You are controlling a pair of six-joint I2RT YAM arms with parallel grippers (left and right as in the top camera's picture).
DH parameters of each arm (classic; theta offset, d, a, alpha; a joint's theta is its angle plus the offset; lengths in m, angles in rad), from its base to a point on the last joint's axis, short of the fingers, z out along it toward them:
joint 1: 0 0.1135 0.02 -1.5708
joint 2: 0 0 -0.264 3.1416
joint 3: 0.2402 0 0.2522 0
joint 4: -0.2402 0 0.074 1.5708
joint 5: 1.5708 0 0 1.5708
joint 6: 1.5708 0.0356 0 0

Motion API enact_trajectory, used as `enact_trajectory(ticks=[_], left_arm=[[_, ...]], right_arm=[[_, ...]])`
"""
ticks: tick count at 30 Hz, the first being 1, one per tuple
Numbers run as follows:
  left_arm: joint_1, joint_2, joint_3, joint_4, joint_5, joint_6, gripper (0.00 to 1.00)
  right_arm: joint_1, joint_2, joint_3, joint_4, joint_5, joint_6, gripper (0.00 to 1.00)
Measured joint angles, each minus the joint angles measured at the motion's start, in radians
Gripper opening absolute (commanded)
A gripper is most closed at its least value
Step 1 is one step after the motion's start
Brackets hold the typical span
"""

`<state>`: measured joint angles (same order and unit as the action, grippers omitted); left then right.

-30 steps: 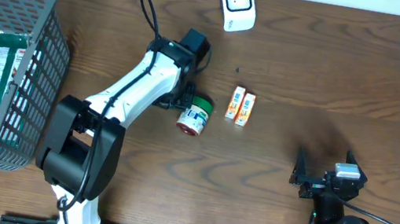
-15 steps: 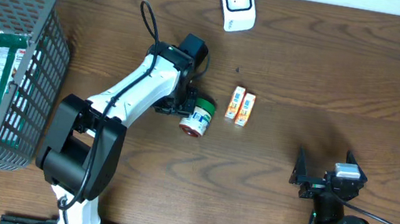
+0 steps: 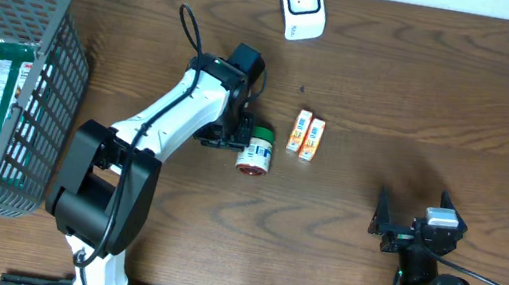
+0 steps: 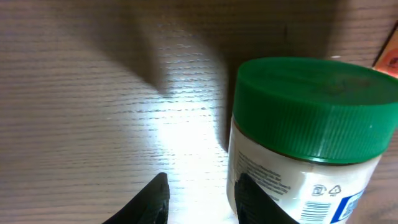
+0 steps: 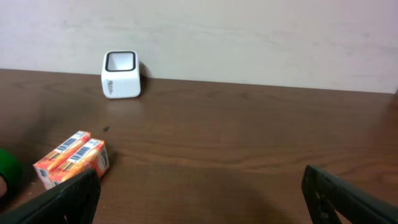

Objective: Scan the item barcode

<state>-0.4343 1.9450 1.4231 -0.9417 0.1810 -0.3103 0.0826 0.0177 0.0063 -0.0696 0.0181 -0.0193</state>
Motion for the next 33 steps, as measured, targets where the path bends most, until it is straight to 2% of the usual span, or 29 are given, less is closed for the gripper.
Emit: enact_trajectory(ticks=[24, 33], left_arm=[[-0.023, -0.004, 0.000, 0.008, 0.008, 0.000, 0.37], [-0.023, -0.048, -0.001, 0.019, 0.013, 0.000, 0.41]], right_arm=[[0.000, 0.000, 0.000, 0.000, 0.000, 0.000, 0.99], [0.000, 0.000, 0.000, 0.000, 0.000, 0.000, 0.99]])
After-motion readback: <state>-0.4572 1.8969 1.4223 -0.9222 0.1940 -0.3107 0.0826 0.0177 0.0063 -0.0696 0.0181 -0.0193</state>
